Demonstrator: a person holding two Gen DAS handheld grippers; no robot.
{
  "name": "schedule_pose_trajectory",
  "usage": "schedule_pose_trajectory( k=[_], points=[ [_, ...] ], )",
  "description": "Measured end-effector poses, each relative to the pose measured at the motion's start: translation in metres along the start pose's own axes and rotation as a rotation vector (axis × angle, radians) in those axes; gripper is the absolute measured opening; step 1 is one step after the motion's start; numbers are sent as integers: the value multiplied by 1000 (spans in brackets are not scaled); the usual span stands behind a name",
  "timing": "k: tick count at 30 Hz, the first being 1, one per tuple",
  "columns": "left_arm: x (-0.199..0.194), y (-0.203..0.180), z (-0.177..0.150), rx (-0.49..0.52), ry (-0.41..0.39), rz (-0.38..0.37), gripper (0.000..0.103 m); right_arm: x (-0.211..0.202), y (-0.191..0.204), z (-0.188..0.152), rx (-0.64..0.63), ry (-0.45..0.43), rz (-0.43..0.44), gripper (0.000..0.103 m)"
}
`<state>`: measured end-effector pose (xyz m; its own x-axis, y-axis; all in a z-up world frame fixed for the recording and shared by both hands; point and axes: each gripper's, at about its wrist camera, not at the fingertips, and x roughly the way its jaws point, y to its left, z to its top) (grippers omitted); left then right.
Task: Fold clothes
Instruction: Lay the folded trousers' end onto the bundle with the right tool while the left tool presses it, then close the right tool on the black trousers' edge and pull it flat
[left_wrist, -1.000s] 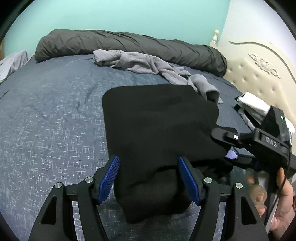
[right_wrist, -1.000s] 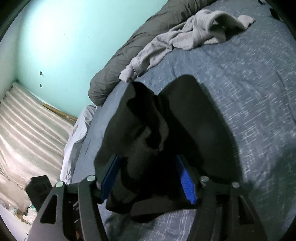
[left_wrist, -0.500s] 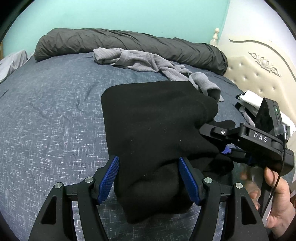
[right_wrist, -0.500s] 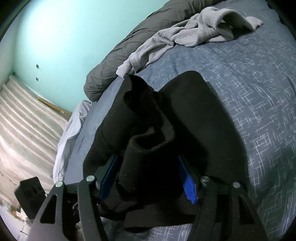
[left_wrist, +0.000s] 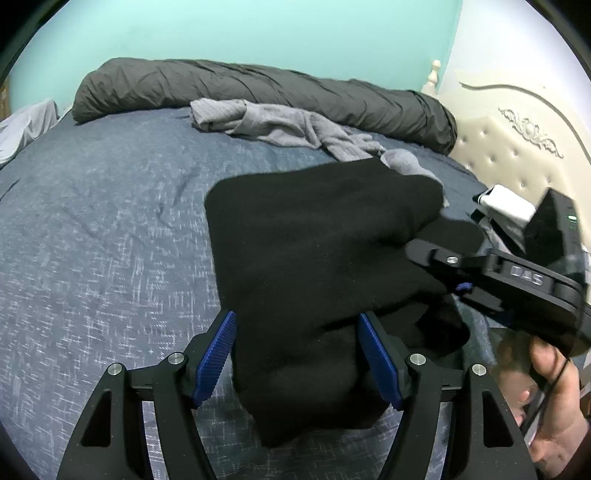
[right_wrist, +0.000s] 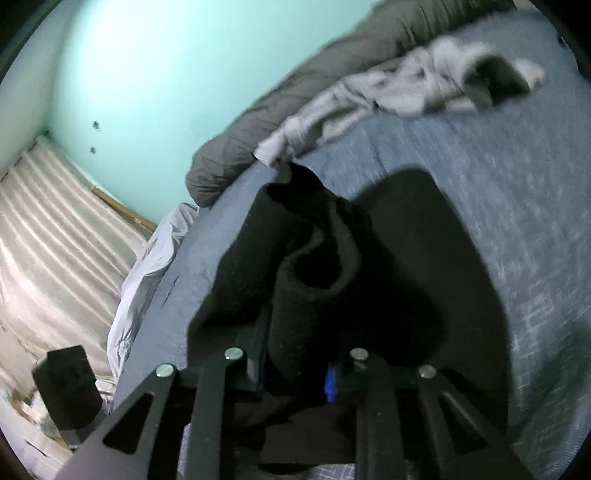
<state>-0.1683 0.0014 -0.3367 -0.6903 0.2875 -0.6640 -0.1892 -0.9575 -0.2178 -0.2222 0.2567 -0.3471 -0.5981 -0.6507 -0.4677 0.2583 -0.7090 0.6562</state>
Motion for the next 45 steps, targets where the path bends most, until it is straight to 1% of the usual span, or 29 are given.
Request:
schedule_pose_trajectory(
  k=[4,6,8,13,15,17,18,19,21,23,24,27,30,31,34,36,40,42,43,44,45],
  points=[
    [-9,0,6,-7,-32,-10,72,-33,22,1,-101,-77,-48,20],
    [-9,-6,6,7,-34,-13,78,-47,22,-1,-111,-91,-84,20],
    [-9,-11,7,21,-35,-15,79,-51,13,-5,-91,-76,-119,20],
    [-11,-22,9,46,-47,-22,78,-43,-24,-22,29,-8,-181,20],
    [-16,-23,12,45,-66,-30,79,-38,-32,-24,64,7,-171,20],
    [-15,-23,13,53,-68,-16,79,-34,-37,-25,88,20,-159,22],
    [-11,-22,12,50,-57,-9,79,-32,-38,-24,91,28,-158,23],
    [-7,-20,12,46,-46,-1,78,-30,-38,-23,94,37,-156,27],
    [2,-13,10,25,-13,18,78,-32,-42,-22,114,43,-143,30],
    [7,-7,9,-1,6,13,79,-39,-44,-18,126,29,-160,37],
    [7,-6,9,-2,5,16,79,-45,-42,-14,123,10,-182,39],
    [8,-4,10,-6,1,25,79,-70,-35,-3,97,-84,-245,39],
    [9,-3,9,-10,6,26,79,-89,-22,8,41,-176,-231,39],
    [10,-4,8,-8,8,27,79,-90,-19,10,22,-187,-222,39],
    [12,-4,8,0,15,27,79,-75,0,13,-58,-159,-164,39],
    [13,-5,8,8,18,29,79,-61,10,13,-103,-124,-147,39],
    [17,-5,7,22,32,31,79,-27,18,5,-168,-19,-171,26],
    [21,-5,6,25,50,27,79,-12,14,1,-186,27,-211,22],
    [23,-5,6,26,59,25,79,-6,9,-1,-190,45,-231,17],
    [25,-4,6,28,68,23,79,-2,4,-2,-189,57,-255,9],
    [27,-4,6,30,77,21,79,3,-2,-3,-186,68,-279,6]
  ],
)
